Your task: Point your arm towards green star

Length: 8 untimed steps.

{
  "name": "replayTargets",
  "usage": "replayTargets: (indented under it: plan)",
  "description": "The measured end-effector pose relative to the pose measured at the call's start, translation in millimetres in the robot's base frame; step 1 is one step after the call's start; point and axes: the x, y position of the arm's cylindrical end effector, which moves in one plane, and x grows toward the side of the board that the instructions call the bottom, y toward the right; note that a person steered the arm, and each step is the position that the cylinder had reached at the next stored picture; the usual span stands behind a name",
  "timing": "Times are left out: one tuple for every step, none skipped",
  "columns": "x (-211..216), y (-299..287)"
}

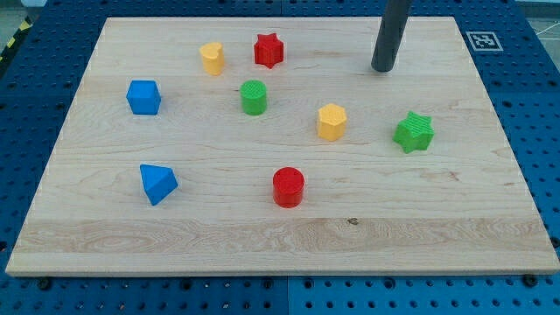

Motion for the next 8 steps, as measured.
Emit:
replayTargets:
  plan:
    - [0.0, 0.0]
    - [0.0, -38.6]
    - [0.0, -55.7]
    - [47.7, -33.0]
    - [85.7, -20.4]
    - [89.7, -20.4]
    - [170.4, -19.0]
    - [173.8, -19.0]
